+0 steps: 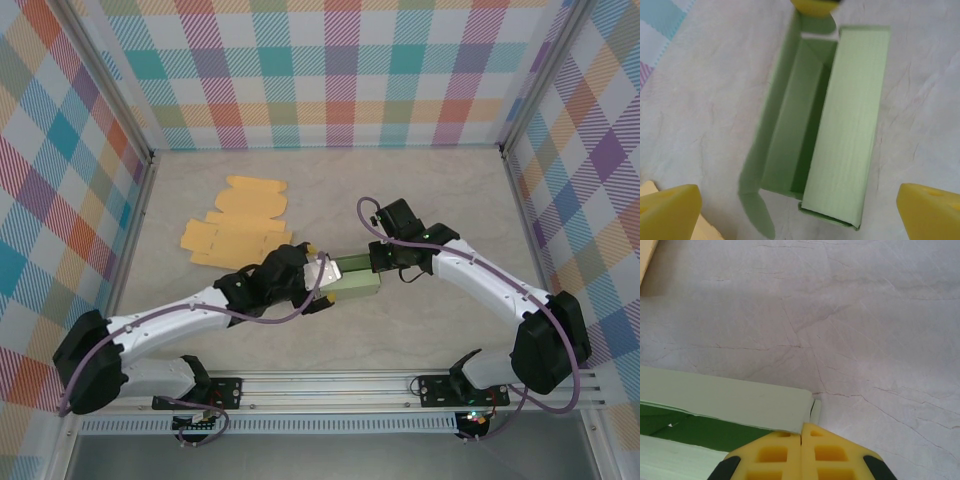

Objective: Fold the paper box

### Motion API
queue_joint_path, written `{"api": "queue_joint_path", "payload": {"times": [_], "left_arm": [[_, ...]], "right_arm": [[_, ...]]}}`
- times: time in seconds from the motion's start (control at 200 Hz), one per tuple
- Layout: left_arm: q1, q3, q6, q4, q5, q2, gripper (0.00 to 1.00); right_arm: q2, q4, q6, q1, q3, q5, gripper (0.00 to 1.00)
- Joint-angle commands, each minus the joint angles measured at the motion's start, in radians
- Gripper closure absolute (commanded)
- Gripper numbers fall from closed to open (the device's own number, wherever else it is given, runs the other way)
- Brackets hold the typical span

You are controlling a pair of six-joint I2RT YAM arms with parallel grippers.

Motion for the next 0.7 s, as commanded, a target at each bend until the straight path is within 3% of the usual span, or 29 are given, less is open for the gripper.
{"api": "queue_joint_path", "payload": {"times": [0.0, 0.38, 0.695], "left_arm": [[0.023, 0.052, 0.136, -0.030, 0.031, 0.055, 0.00], [0.040, 0.068, 0.118, 0.058, -0.108, 0.154, 0.00], [0.062, 0.096, 0.079, 0.052, -0.052, 0.203, 0.00]], "right_arm": [[0.003, -0.008, -0.015, 0.005, 0.028, -0.018, 1.00], [0.002, 0.002, -0.018, 0.005, 0.027, -0.026, 1.00], [0.006, 0.009, -0.017, 0.005, 0.030, -0.054, 1.00]]}}
